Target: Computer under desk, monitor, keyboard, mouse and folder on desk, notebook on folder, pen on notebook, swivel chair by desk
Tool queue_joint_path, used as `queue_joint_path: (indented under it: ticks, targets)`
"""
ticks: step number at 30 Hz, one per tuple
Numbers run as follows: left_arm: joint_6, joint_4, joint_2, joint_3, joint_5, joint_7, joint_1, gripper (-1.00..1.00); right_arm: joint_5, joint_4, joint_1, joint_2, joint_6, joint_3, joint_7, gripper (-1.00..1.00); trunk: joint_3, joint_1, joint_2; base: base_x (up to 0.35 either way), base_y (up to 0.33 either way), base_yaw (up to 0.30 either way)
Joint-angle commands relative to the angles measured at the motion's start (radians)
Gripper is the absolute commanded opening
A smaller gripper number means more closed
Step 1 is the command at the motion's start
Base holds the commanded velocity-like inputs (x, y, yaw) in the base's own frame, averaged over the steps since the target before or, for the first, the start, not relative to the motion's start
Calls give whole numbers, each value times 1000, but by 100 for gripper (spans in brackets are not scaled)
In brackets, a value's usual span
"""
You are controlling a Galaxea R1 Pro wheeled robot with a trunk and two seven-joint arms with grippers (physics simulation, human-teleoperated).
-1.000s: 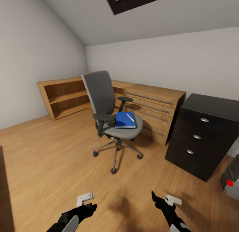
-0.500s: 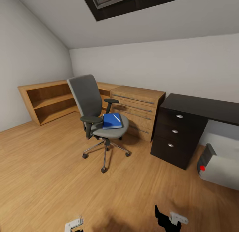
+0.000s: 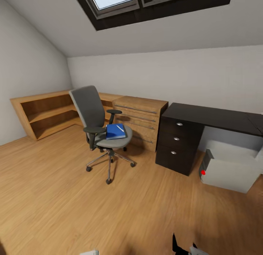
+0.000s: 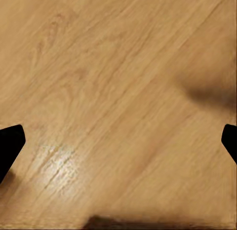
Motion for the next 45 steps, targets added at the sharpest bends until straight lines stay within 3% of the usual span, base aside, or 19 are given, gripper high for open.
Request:
queue_joint_path:
  ticks: [1,8,16,23,31,32,34,38,40,41,45]
  targets:
    - [-5,1,-1,-7,11,5,-1,100,-5,2,-1,2,-3,-9,10,100,2,-5,7,-342,0,-14]
    - [-14,6,-3,0,13,4,-1,100,-5,2,0,13,-4,-9,9,100,25,-32,56,-342,0,-5]
    - [-93,19,-5,0,15,7,-1,100,-6,2,0,17,34,-9,9,100,50,-62,112,-342,0,0]
    - [-102,27,-6,-1,15,7,-1,100,-7,2,0,16,75,-9,9,100,72,-89,161,-326,0,0]
    - [-100,28,-6,0,15,7,-1,100,-7,1,0,11,77,-9,9,100,97,-120,217,-38,0,-58]
    - [-101,29,-2,-2,10,7,-1,100,-6,0,0,-8,77,-8,8,100,100,-124,224,-1,0,-254]
    - [-101,35,-2,-4,9,8,-1,100,-6,0,7,-24,76,-8,8,100,106,-131,238,-1,0,-259]
    - [-133,183,-1,-5,10,-1,-1,100,-5,1,86,-34,64,-8,10,100,119,-147,266,0,0,-265]
    - [-178,229,-1,-5,11,-2,-1,100,-5,0,102,-35,60,-8,10,100,125,-154,280,0,0,-266]
    - [-233,261,-1,-5,12,-3,-1,100,-5,0,116,-38,58,-8,10,100,128,-158,287,0,0,-267]
    - [-311,289,-9,-7,11,-3,14,100,-5,0,167,-44,46,-8,10,100,141,-173,315,0,0,-267]
